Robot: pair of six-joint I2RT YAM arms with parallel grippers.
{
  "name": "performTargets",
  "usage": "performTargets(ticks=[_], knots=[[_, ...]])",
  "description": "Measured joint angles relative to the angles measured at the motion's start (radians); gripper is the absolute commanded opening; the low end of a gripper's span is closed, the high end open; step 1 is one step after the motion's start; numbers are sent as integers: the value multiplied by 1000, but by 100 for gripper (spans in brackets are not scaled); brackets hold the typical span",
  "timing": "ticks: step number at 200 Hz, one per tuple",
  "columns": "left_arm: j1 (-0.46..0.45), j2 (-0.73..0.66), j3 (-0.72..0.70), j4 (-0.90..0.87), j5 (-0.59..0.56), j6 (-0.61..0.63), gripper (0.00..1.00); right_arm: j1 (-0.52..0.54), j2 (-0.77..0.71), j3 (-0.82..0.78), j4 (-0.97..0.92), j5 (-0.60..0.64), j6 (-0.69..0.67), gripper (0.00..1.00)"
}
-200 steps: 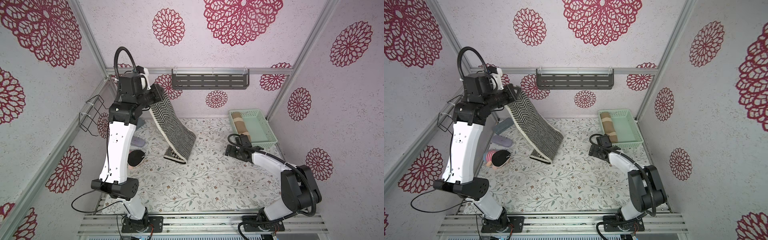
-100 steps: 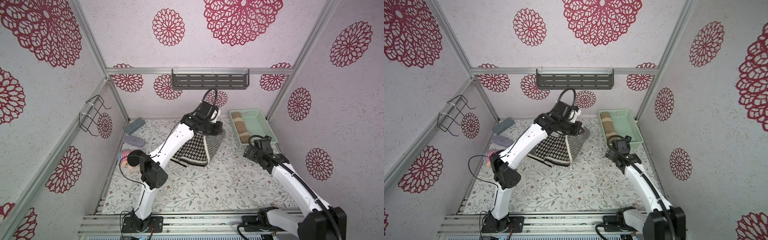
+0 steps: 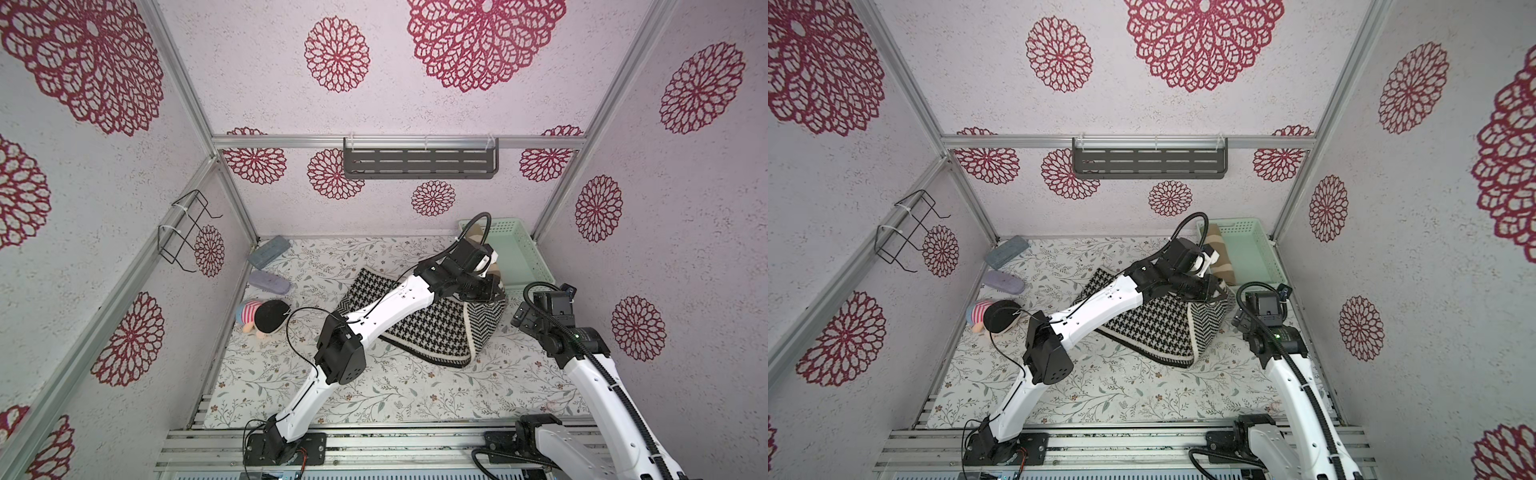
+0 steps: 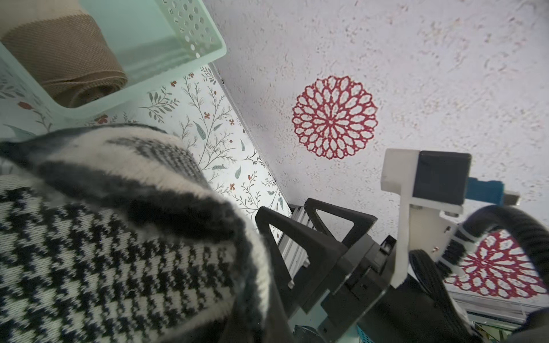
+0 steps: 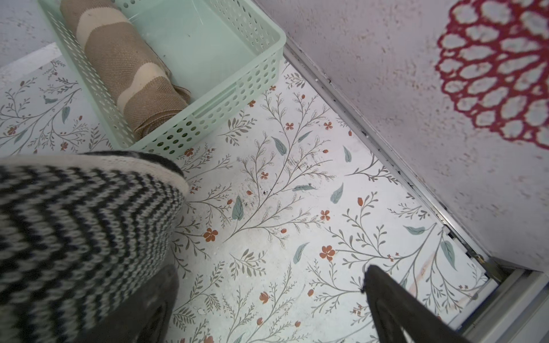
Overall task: Roll up the scarf and place it into the basket
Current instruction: Fold the scarf at the center of the board.
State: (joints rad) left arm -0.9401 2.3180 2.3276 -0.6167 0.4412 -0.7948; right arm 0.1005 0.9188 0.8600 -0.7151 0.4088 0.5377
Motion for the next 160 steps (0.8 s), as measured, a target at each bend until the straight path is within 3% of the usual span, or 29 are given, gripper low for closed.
performTargets(ticks=[38,75,107,160], knots=[[35,-126,-287,45,-80,10,0,0,3,0,51,-108,-38,99],[132,-315,-531,66,-203,39,0,18,66,3,105,-200,-84,98],[231,-406,-627,108,-250,44,0,60,142,25,136,-232,-105,98],[328,-405,-714,90,-276,72,0,97,236,72,191,-259,-125,98]])
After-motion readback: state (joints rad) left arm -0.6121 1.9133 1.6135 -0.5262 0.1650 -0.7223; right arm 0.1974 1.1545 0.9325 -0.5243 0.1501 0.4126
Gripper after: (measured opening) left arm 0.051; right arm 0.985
